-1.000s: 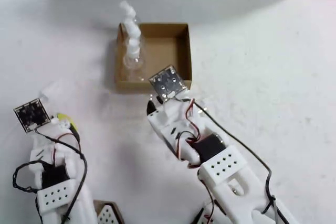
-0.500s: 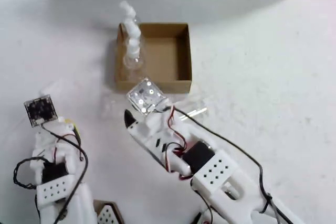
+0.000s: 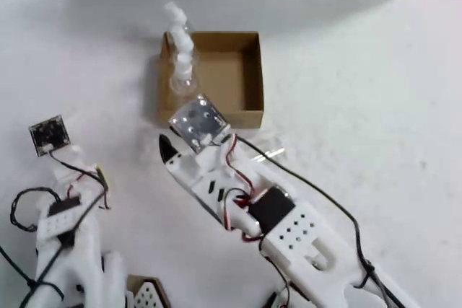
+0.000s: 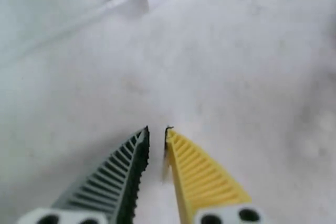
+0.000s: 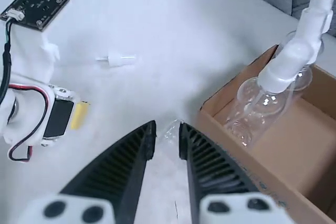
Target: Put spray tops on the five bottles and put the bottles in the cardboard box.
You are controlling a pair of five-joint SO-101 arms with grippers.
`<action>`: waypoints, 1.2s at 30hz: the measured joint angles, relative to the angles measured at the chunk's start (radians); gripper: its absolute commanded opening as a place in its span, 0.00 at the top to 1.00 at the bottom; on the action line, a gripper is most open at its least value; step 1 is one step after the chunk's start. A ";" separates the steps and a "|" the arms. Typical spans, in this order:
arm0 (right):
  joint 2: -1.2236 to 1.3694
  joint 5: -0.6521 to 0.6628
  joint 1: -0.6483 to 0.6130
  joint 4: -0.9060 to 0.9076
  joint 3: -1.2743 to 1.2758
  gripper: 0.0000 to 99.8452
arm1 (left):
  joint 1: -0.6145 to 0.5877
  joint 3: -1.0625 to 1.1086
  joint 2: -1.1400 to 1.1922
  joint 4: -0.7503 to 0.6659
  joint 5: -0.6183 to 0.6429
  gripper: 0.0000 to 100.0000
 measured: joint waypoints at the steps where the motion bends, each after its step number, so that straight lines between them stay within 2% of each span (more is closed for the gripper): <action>1: 0.029 0.000 -0.002 0.000 -0.015 0.95 | -0.008 -0.015 0.028 0.000 0.006 0.94; 15: 0.523 0.000 -0.015 0.000 -0.250 0.95 | -0.091 -0.149 0.207 0.000 0.087 0.93; 36: 0.878 0.000 -0.015 -0.003 -0.499 0.94 | -0.104 -0.186 0.258 0.000 0.091 0.93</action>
